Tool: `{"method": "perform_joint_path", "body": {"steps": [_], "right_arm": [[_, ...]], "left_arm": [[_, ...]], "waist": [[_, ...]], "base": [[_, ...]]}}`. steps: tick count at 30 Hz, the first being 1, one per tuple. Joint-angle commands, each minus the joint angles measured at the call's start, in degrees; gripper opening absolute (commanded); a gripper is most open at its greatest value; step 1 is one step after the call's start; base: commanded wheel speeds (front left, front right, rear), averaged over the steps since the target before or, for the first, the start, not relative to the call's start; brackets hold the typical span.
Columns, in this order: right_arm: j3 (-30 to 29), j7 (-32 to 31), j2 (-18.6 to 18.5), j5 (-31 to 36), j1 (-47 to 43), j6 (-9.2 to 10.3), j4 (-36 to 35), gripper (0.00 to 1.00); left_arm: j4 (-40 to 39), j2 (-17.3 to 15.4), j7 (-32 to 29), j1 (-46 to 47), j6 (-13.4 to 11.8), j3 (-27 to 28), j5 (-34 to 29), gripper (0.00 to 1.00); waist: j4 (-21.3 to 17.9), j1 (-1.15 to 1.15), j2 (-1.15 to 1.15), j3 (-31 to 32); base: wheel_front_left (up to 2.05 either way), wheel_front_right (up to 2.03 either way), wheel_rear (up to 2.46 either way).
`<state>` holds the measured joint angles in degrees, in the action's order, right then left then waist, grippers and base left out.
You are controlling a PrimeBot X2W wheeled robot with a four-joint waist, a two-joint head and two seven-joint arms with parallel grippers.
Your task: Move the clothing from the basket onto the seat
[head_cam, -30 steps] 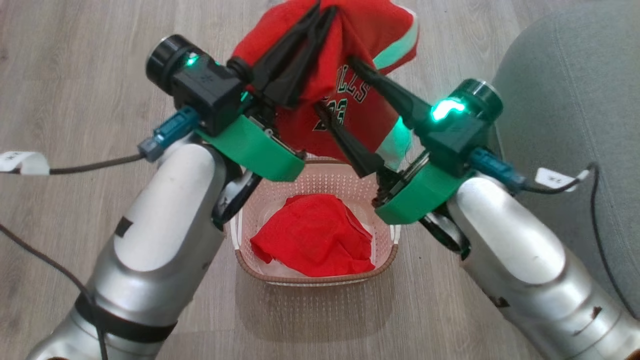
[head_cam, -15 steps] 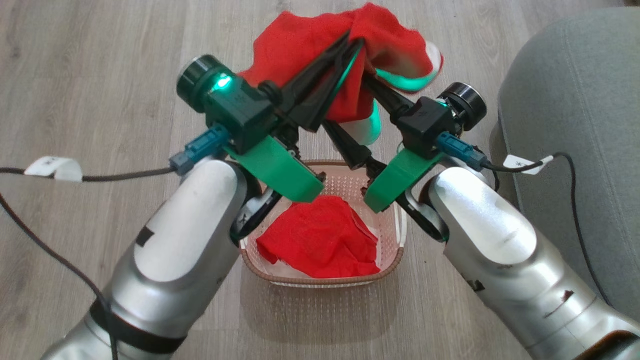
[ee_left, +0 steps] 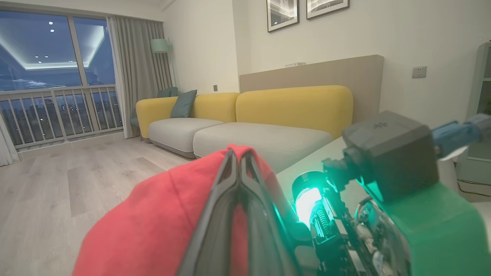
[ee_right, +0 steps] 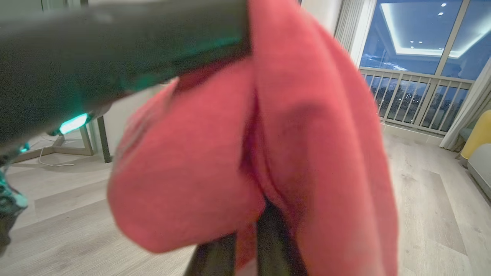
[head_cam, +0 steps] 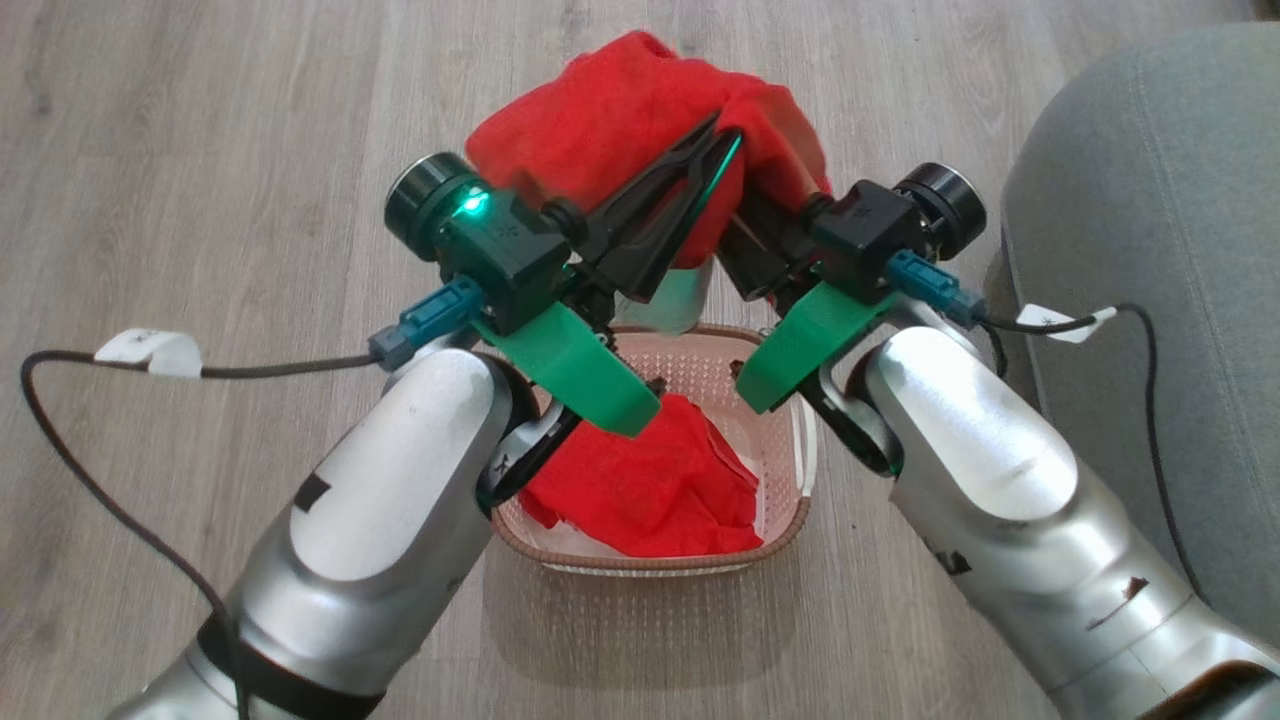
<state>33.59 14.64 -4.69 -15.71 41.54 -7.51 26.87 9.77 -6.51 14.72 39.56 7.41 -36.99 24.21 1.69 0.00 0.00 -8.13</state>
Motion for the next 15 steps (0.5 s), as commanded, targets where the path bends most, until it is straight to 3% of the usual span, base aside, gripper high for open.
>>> {"method": "perform_joint_path", "body": {"steps": [1,6,7,8,15], "right_arm": [[-0.25,0.36,1.69,-0.16,0.43,0.02,-1.83,0.00],[-1.26,0.36,1.55,0.54,-0.37,0.02,-1.84,0.00],[-1.39,0.36,1.48,0.70,-0.44,0.02,-1.94,0.00],[-1.58,0.36,1.43,0.83,-0.52,0.02,-2.02,0.00],[-3.64,0.36,1.15,2.10,-0.95,0.02,-3.51,0.00]], "left_arm": [[-1.49,-0.43,0.28,1.43,0.08,2.16,0.14,0.00],[-0.85,-0.60,0.28,1.26,0.08,2.66,-0.09,0.00],[-0.77,-0.60,0.28,1.24,0.08,2.65,-0.09,0.36],[-0.65,-0.66,0.28,1.20,0.08,2.53,0.02,1.00],[0.51,-1.94,0.28,1.19,0.08,0.83,0.46,1.00]], "waist": [[-0.08,0.00,0.00,-0.06],[-0.46,0.00,0.00,-0.55],[-0.53,0.00,0.00,-0.65],[-0.62,0.00,0.00,-0.77],[-1.49,0.00,0.00,-1.30]], "base": [[0.00,0.00,0.00],[0.00,0.00,0.00],[0.00,0.00,0.00],[0.00,0.00,0.00],[0.00,0.00,0.00]]}}
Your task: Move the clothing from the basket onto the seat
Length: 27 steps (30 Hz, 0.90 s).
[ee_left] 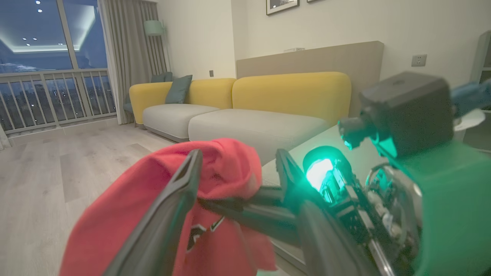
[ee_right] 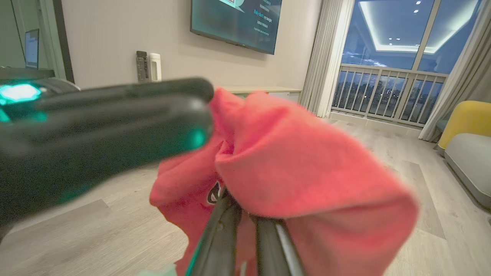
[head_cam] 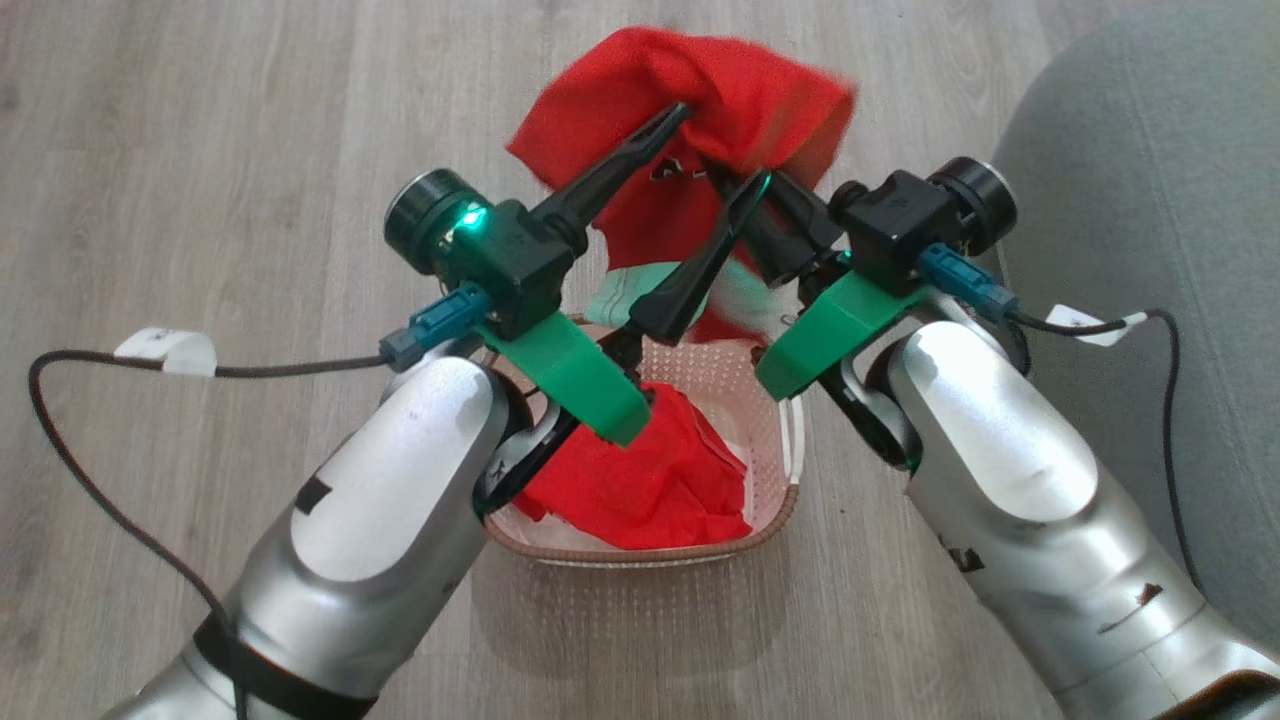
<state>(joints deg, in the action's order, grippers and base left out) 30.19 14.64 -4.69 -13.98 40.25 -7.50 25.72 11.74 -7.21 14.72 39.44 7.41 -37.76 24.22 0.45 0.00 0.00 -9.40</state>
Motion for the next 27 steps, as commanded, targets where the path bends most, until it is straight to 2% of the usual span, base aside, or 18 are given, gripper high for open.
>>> {"method": "perform_joint_path", "body": {"steps": [1,12,21,22,23,24,27], "right_arm": [[-0.59,0.36,1.11,0.57,0.23,0.01,-2.72,0.00],[-4.21,0.36,0.08,1.72,-2.06,0.01,-5.23,0.00],[-6.74,0.36,-0.24,2.01,-4.21,0.01,-7.63,0.00],[-6.74,0.36,-0.24,2.01,-4.21,0.01,-7.63,0.00],[-7.09,0.36,-0.17,2.00,-4.70,0.01,-8.17,0.00],[-7.09,0.36,-0.17,2.00,-4.70,0.01,-8.17,0.00],[-7.90,0.36,-0.20,1.91,-5.70,0.01,-9.40,0.00]], "left_arm": [[-1.28,-1.51,0.28,1.25,0.08,1.35,0.58,1.00],[-0.35,-3.34,0.28,-0.41,0.08,1.88,1.04,1.00],[0.08,-5.04,0.28,-2.51,0.08,1.97,0.69,1.00],[0.08,-5.04,0.28,-2.51,0.08,1.97,0.69,1.00],[0.32,-5.54,0.28,-3.11,0.08,1.87,0.38,1.00],[0.32,-5.54,0.28,-3.11,0.08,1.87,0.38,1.00],[0.51,-6.13,0.28,-4.32,0.08,2.00,0.05,1.00]], "waist": [[-0.55,0.00,0.00,-0.12],[-6.74,0.00,0.00,-0.35],[-14.81,0.00,0.00,0.11],[-14.81,0.00,0.00,0.11],[-16.90,0.00,0.00,0.20],[-16.90,0.00,0.00,0.20],[-20.82,0.00,0.00,0.27]], "base": [[0.00,0.00,0.00],[0.00,0.00,0.00],[0.00,0.00,0.00],[0.00,0.00,0.00],[0.00,0.00,0.00],[0.00,0.00,0.00],[0.00,0.00,0.00]]}}
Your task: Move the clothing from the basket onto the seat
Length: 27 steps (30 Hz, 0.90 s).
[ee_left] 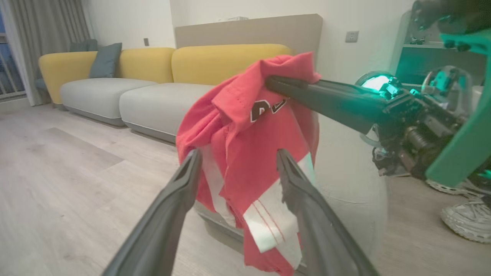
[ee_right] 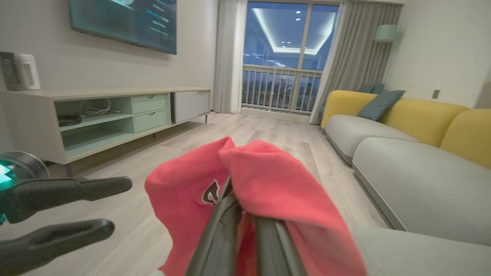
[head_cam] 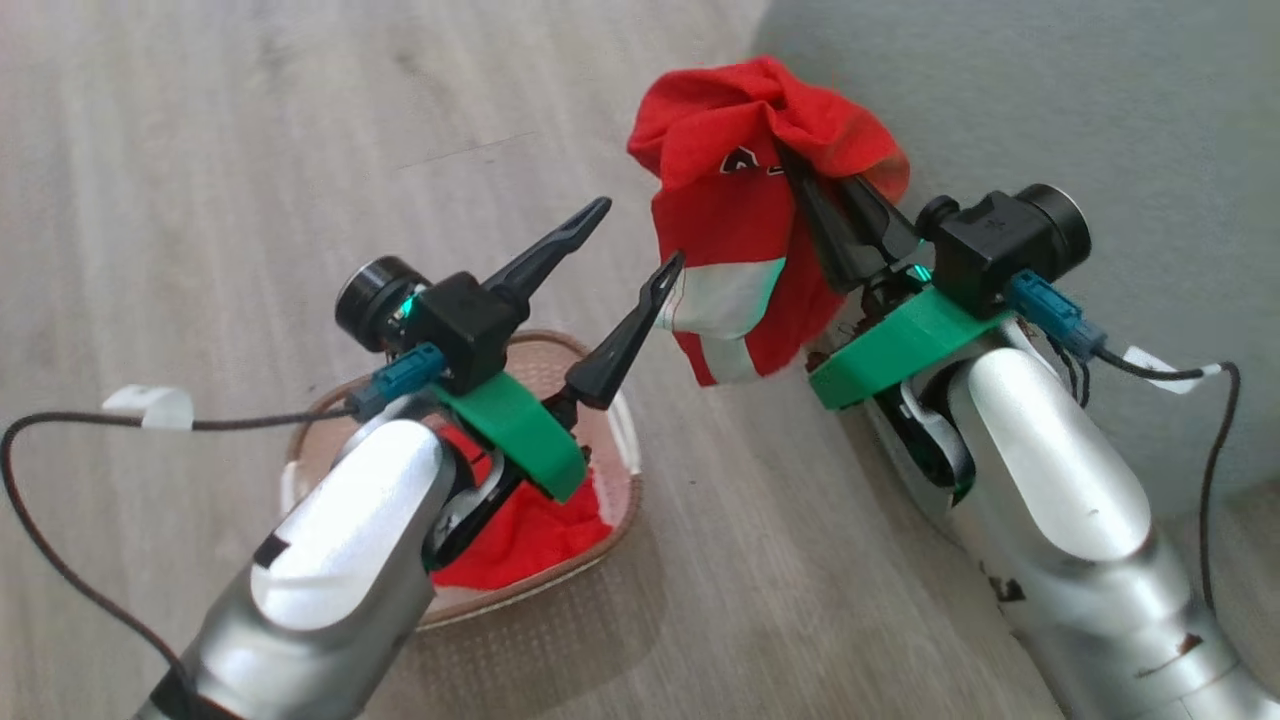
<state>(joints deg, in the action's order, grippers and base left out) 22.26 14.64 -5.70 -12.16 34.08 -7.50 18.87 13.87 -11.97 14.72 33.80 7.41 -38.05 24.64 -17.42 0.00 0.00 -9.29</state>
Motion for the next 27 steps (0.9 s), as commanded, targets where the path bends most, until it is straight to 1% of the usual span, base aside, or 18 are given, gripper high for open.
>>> {"method": "perform_joint_path", "body": {"steps": [1,2,5,6,11,20,27], "right_arm": [[-0.11,0.36,0.80,0.02,0.24,0.01,-2.90,0.00],[-0.11,0.36,0.80,0.02,0.24,0.01,-2.90,0.00],[-0.60,0.36,0.72,0.12,-0.51,0.01,-4.10,0.00],[-0.95,0.36,0.67,0.16,-0.99,0.01,-4.83,0.00],[-1.23,0.36,0.44,-0.03,-2.04,0.01,-6.10,0.00],[-7.26,0.36,-1.13,1.73,-6.89,0.01,-10.53,0.00],[-11.96,0.36,-1.82,2.96,-9.69,0.01,-13.28,0.00]], "left_arm": [[-1.72,-1.54,0.28,1.08,0.08,2.45,-0.57,1.00],[-1.72,-1.54,0.28,1.08,0.08,2.45,-0.57,1.00],[-2.08,-1.86,0.28,0.30,0.08,2.70,-0.95,1.00],[-2.38,-1.97,0.28,-0.17,0.08,2.72,-1.11,1.00],[-2.87,-2.16,0.28,-1.03,0.08,2.87,-1.50,1.00],[-2.28,-0.67,0.28,1.68,0.08,-2.21,-0.14,1.00],[-2.22,-1.05,0.28,2.90,0.08,-4.40,0.40,1.00]], "waist": [[-3.96,0.00,0.00,0.14],[-3.96,0.00,0.00,0.14],[-6.70,0.00,0.00,0.24],[-8.39,0.00,0.00,0.30],[-12.69,0.00,0.00,0.61],[-14.04,0.00,0.00,0.03],[-14.26,0.00,0.00,-2.24]], "base": [[0.00,0.00,0.00],[0.00,0.00,0.00],[0.00,0.00,0.00],[0.00,0.00,0.00],[0.00,0.00,0.00],[0.00,0.00,0.00],[0.00,0.00,0.00]]}}
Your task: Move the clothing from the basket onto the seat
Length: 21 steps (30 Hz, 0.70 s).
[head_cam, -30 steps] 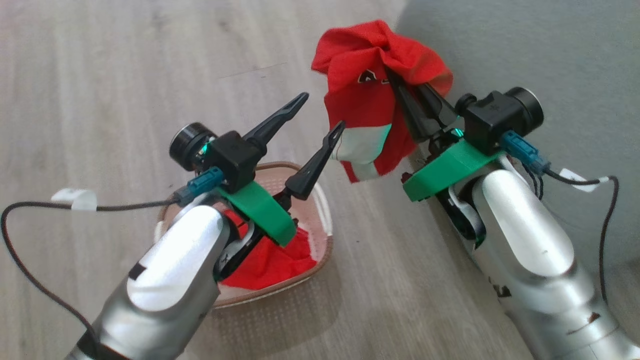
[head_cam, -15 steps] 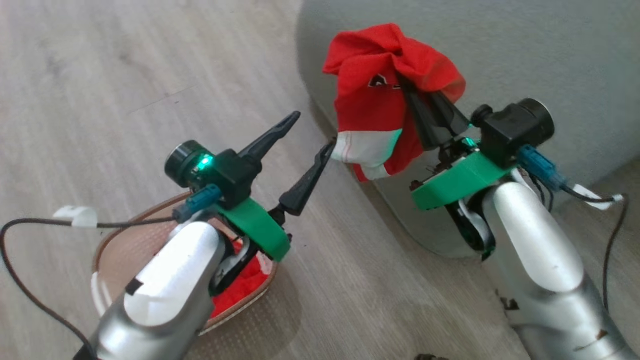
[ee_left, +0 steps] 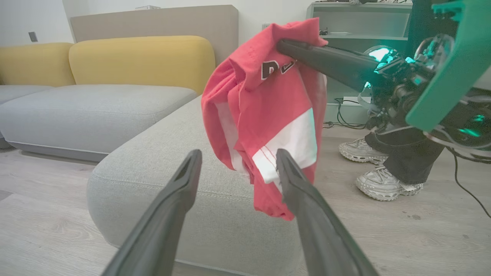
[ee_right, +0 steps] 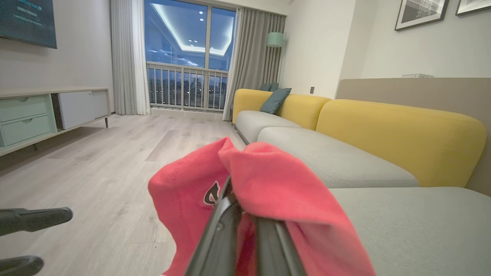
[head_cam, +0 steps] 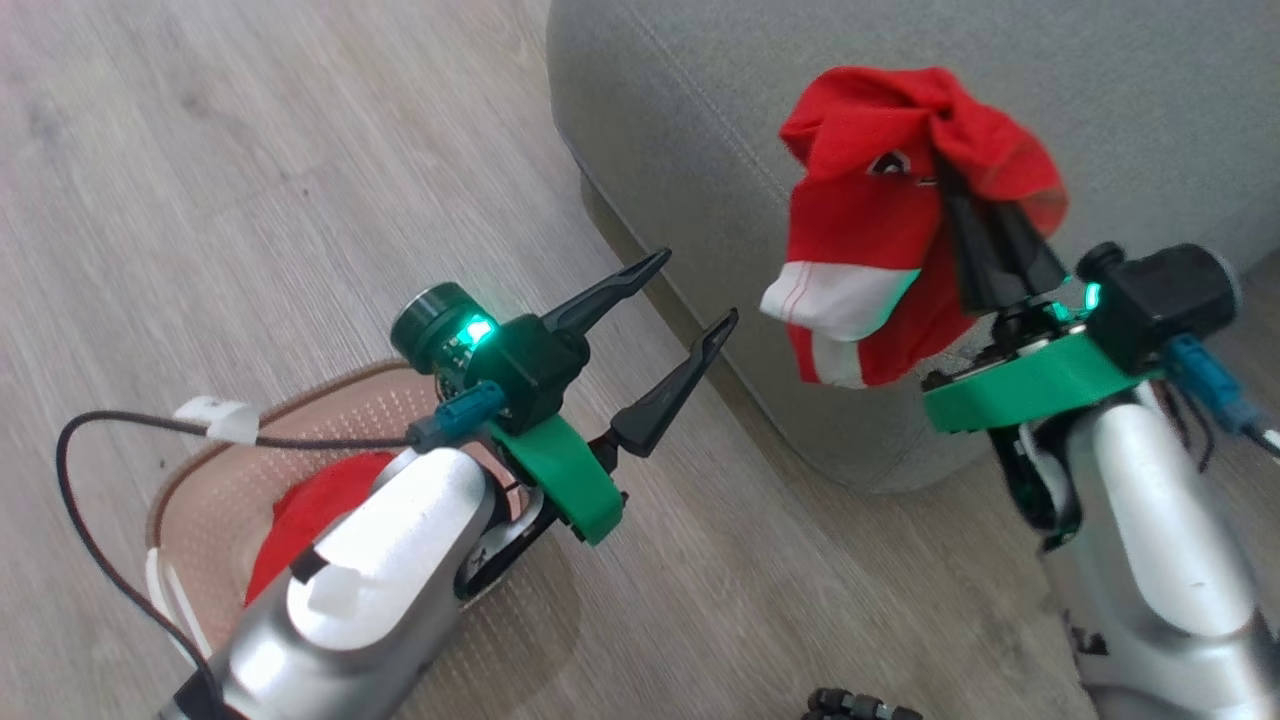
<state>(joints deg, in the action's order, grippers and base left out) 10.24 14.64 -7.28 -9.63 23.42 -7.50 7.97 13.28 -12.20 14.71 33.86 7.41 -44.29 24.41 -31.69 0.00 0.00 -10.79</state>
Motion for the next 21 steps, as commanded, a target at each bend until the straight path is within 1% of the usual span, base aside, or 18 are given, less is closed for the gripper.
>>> {"method": "perform_joint_path", "body": {"steps": [1,5,11,15,16,21], "right_arm": [[-0.50,0.36,-0.33,0.57,1.18,0.01,-2.39,0.00],[-3.06,0.36,-0.33,1.22,3.82,0.01,-1.71,0.00],[-6.64,0.36,-0.72,1.93,10.64,0.01,1.24,0.00],[-10.89,0.36,-2.03,2.72,15.42,0.01,3.80,0.00],[-10.89,0.36,-2.03,2.72,15.42,0.01,3.80,0.00],[-16.70,0.36,-3.86,4.40,21.45,0.01,6.98,0.00]], "left_arm": [[-1.77,-1.03,0.29,2.95,0.08,1.66,0.61,1.00],[-2.46,-2.46,0.29,3.25,0.08,1.14,0.53,1.00],[-4.67,-5.84,0.29,3.96,0.08,0.95,-0.40,1.00],[-6.25,-7.23,0.29,5.47,0.08,-0.04,-0.45,1.00],[-6.25,-7.23,0.29,5.47,0.08,-0.04,-0.45,1.00],[-7.71,-8.82,0.29,8.02,0.08,-1.62,-0.06,1.00]], "waist": [[0.02,0.00,0.00,-1.24],[0.04,0.00,0.00,-3.96],[0.11,0.00,0.00,-9.31],[2.12,0.00,0.00,-12.80],[2.12,0.00,0.00,-12.80],[4.88,0.00,0.00,-17.31]], "base": [[0.00,0.00,0.00],[0.00,0.00,0.00],[0.00,0.00,0.00],[0.00,0.00,0.00],[0.00,0.00,0.00],[0.00,0.00,0.00]]}}
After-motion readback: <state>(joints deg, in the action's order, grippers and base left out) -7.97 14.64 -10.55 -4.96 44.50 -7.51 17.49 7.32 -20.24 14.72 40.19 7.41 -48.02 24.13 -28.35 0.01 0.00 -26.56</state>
